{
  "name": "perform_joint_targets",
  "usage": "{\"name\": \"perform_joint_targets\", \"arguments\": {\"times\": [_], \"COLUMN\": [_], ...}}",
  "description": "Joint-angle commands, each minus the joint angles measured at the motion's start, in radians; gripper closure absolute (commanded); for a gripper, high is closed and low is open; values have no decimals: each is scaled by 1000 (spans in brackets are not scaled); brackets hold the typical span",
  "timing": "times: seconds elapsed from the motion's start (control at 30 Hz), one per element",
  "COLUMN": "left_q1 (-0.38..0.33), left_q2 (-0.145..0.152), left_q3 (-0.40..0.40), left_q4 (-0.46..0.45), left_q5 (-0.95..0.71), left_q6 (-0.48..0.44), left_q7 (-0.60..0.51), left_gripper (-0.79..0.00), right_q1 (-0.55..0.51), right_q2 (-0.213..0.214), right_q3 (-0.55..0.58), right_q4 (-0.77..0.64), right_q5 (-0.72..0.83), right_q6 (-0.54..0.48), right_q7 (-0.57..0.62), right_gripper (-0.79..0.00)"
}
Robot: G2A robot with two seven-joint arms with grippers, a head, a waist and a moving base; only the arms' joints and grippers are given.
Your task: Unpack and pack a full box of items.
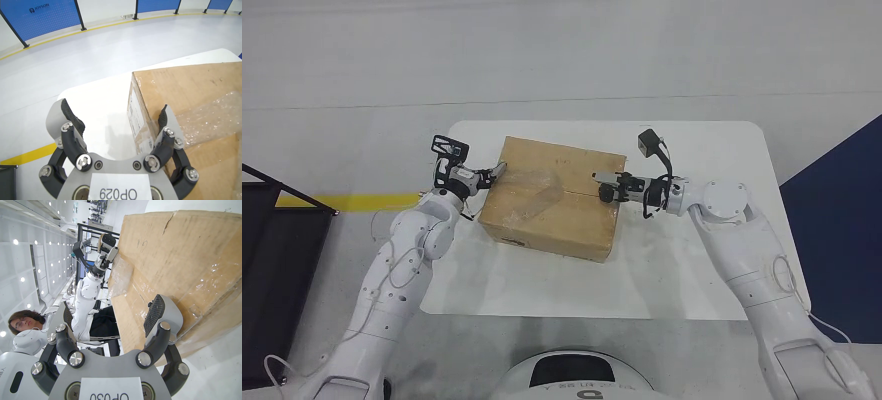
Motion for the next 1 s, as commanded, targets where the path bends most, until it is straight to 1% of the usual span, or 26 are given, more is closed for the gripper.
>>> {"name": "perform_joint_targets", "arguments": {"times": [0.0,0.3,0.37,0.4,0.47,0.53,0.57,0.83,0.87,0.9,0.93,0.97], "left_q1": [0,0,0,0,0,0,0,0,0,0,0,0], "left_q2": [0,0,0,0,0,0,0,0,0,0,0,0], "left_q3": [0,0,0,0,0,0,0,0,0,0,0,0], "left_q4": [-1,-1,-1,-1,-1,-1,-1,-1,-1,-1,-1,-1], "left_q5": [0,0,0,0,0,0,0,0,0,0,0,0], "left_q6": [0,0,0,0,0,0,0,0,0,0,0,0], "left_q7": [1,1,1,1,1,1,1,1,1,1,1,1], "left_gripper": [-785,-785,-785,-785,-785,-785,-785,-785,-785,-785,-785,-785], "right_q1": [0,0,-8,-26,-77,-143,-154,-154,-153,-134,-116,-99], "right_q2": [0,0,0,4,13,23,25,25,25,25,20,15], "right_q3": [0,0,2,20,61,91,98,98,95,62,15,-53], "right_q4": [0,0,-36,-77,-192,-321,-340,-340,-338,-349,-380,-432], "right_q5": [0,0,9,-18,-153,-253,-275,-275,-296,-409,-522,-627], "right_q6": [0,0,-26,-45,-23,21,35,35,43,116,212,230], "right_q7": [0,0,-9,-47,-210,-276,-290,-290,-286,-296,-345,-339], "right_gripper": [-785,-785,-785,-785,-785,-785,-785,-785,-785,-785,-785,-785]}}
